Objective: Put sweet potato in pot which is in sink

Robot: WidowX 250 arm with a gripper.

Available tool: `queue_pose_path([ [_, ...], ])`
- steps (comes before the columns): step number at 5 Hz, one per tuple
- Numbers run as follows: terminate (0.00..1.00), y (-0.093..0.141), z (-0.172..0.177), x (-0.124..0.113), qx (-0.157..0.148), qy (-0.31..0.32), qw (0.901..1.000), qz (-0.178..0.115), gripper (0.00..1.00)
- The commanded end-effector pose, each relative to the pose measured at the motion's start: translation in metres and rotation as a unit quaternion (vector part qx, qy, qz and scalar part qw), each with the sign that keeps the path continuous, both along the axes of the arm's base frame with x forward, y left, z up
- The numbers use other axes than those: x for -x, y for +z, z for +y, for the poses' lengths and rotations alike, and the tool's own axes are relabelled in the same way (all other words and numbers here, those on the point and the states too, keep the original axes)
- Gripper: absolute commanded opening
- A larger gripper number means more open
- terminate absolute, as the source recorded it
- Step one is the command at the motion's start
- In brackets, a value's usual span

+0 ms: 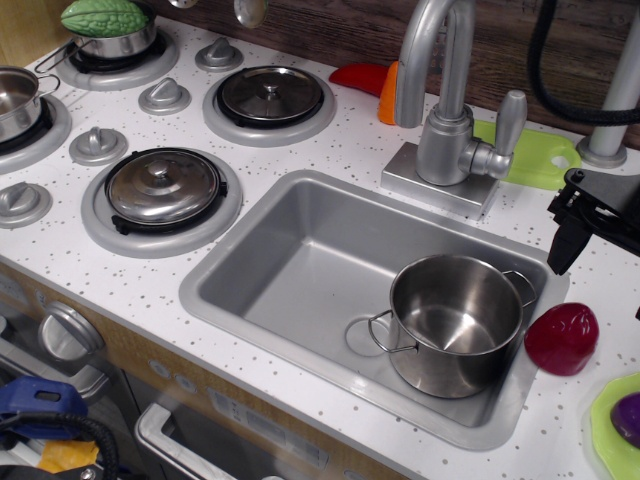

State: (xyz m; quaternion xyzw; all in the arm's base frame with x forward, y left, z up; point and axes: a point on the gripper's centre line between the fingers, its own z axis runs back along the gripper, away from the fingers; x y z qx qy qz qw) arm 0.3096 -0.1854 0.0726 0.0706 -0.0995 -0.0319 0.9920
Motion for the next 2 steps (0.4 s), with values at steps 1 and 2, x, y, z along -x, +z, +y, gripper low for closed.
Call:
queue_pose_path([
  [1,0.0,0.0,0.0,0.0,0.0,0.0,1.0,0.0,1.0],
  [2,0.0,-0.014,0.009,0.001,0.014,-0.006,0.9997,-0.018,1.0],
])
